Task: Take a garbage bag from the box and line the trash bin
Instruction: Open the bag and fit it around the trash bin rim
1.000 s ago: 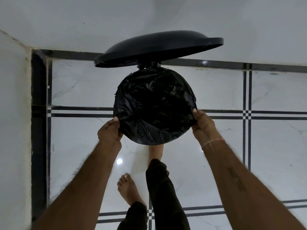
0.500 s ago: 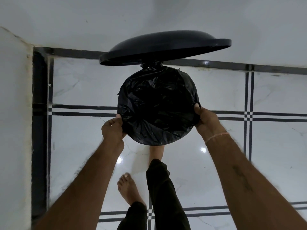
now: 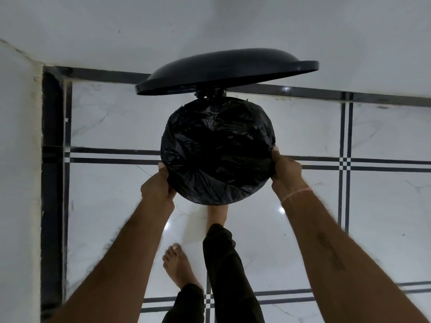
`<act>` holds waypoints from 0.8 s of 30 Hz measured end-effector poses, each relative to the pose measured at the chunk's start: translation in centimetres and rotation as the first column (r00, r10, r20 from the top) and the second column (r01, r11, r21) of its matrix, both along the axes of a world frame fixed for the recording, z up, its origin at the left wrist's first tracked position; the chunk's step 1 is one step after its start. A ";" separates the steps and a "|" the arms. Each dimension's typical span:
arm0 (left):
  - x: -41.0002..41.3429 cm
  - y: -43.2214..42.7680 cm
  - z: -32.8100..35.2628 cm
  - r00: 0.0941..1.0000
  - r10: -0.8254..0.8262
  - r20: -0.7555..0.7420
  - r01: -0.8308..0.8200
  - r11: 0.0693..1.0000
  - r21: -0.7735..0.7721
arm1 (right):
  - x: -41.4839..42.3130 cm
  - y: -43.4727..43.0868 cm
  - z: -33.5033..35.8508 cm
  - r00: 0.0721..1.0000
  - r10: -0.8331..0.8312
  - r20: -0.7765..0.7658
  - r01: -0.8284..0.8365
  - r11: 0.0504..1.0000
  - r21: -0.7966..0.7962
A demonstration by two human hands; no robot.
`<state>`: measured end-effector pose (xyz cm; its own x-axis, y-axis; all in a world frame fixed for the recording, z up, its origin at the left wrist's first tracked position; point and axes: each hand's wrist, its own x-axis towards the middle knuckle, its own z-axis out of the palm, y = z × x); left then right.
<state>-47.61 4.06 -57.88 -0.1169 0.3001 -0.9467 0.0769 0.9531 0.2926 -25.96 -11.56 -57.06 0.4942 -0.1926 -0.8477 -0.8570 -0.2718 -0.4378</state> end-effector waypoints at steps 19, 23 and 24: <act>3.3 3.6 -0.1 0.932 -0.353 -0.088 0.358 0.850 0.387 | -0.5 2.2 -0.5 0.860 0.327 0.393 -0.267 0.943 -0.200; 4.4 5.9 -1.0 0.926 -0.378 -0.030 0.361 0.855 0.372 | 2.2 4.4 -1.7 0.863 0.325 0.386 -0.334 0.941 -0.045; 4.6 6.3 -1.3 0.928 -0.371 -0.018 0.353 0.865 0.356 | 3.1 4.9 -2.0 0.885 0.295 0.359 -0.311 0.950 -0.015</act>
